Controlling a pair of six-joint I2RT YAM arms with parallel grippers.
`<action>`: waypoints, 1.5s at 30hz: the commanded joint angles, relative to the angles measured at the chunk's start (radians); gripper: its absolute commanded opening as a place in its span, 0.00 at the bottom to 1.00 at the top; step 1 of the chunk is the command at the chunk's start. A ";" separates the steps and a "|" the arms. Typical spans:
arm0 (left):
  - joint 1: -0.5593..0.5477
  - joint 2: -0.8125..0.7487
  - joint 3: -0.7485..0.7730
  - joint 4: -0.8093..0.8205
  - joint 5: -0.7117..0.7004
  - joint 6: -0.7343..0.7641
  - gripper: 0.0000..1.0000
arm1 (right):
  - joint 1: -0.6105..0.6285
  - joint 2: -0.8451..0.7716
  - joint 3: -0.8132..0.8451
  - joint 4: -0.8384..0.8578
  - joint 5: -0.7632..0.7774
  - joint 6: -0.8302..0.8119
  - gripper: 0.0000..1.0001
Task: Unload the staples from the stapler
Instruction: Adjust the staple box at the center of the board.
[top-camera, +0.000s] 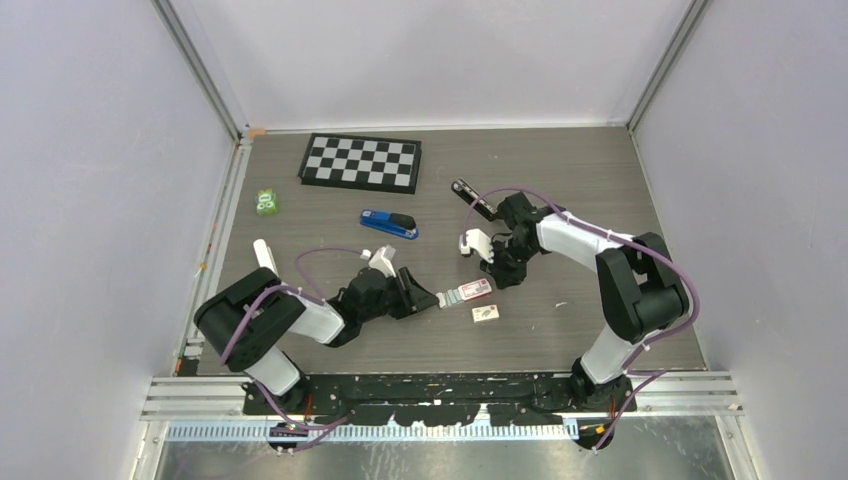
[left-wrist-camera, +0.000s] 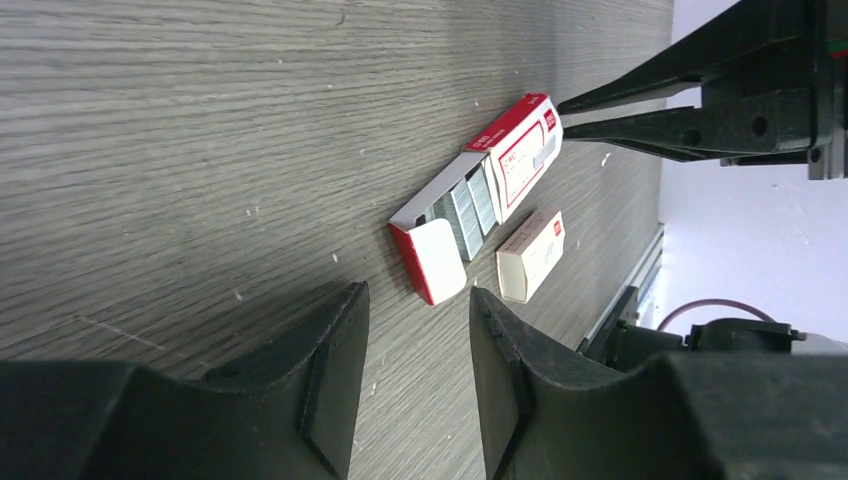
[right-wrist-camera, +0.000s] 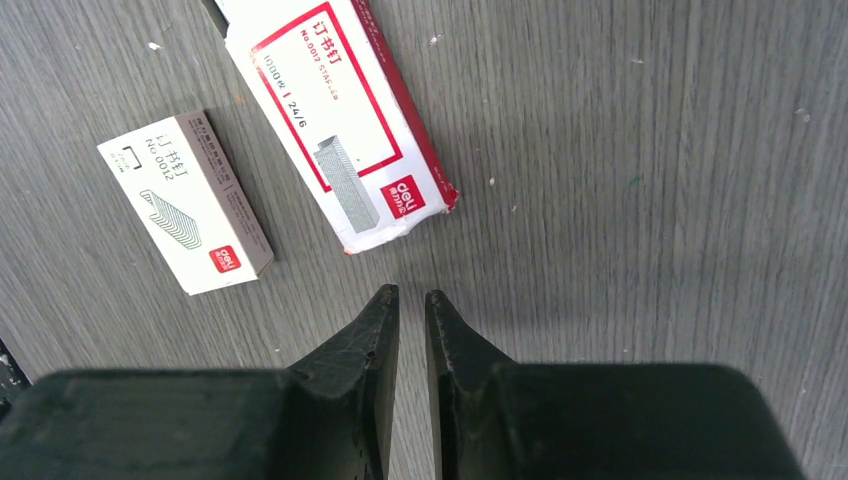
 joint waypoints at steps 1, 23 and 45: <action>-0.005 0.053 0.011 0.110 0.040 -0.015 0.44 | 0.013 0.010 0.007 0.030 0.014 0.016 0.21; -0.016 0.116 0.059 0.022 0.029 -0.060 0.28 | 0.034 0.037 0.014 0.051 0.036 0.046 0.21; -0.018 0.121 0.066 0.020 0.032 -0.066 0.17 | 0.062 0.042 0.013 0.090 0.062 0.086 0.21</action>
